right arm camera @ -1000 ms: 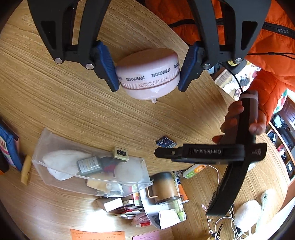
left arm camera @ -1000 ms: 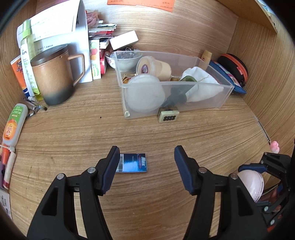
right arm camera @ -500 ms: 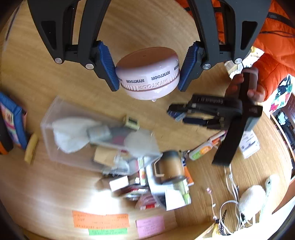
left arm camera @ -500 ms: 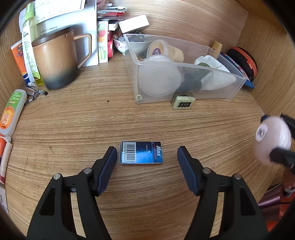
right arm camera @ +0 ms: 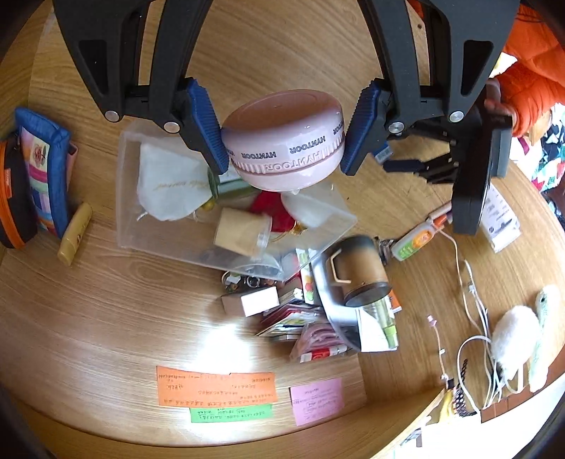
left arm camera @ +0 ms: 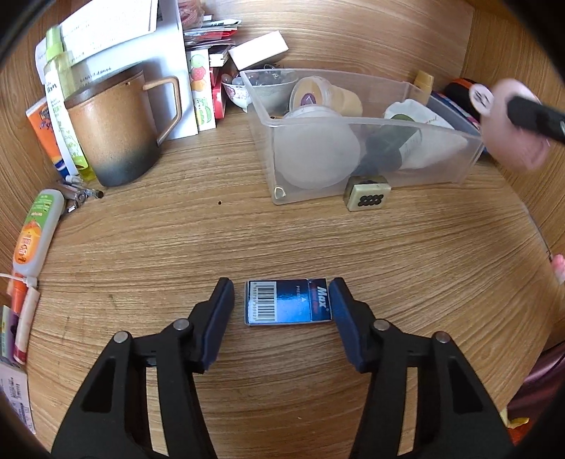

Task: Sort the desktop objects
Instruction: 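Grasp the blue card packet with left gripper while right gripper holds the pink container, then lower the pink container into the box with right gripper while left gripper lifts the blue packet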

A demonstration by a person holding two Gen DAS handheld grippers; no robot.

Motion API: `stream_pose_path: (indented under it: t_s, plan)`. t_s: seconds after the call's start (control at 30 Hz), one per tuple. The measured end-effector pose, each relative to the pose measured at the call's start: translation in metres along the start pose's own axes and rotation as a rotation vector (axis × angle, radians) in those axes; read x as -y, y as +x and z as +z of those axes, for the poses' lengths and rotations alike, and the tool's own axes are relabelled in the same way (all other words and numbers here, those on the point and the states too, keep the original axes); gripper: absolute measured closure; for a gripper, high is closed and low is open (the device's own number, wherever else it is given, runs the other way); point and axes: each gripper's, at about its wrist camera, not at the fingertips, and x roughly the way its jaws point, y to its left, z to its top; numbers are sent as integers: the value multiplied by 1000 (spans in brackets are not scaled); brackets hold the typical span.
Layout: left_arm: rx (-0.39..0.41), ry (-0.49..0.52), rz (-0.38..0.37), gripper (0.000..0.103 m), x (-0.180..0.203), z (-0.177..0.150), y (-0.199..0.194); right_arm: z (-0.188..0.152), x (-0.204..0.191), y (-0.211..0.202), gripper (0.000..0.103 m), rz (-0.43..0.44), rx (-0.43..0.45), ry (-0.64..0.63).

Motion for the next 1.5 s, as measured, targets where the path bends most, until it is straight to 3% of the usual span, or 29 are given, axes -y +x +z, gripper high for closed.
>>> stream_pose_path:
  t_s: [0.2,0.8,1.03,1.23,1.5]
  plan:
    - [0,39,14,56,5,-2,2,18,13,18,41,-17,6,17]
    - [30,20,2,56,6,6,-6,34,39,85,41,-71,-68,50]
    - [108,-21,-29,56,-3,31,-22,34,38,90,41,-74,-76,40]
    - [180,-13,-31,56,-3,54,-35,31,22,86,41,-139,-65,-19]
    - [214,5,-45,56,-2,66,-42,15,1,47,40,-30,3,23]
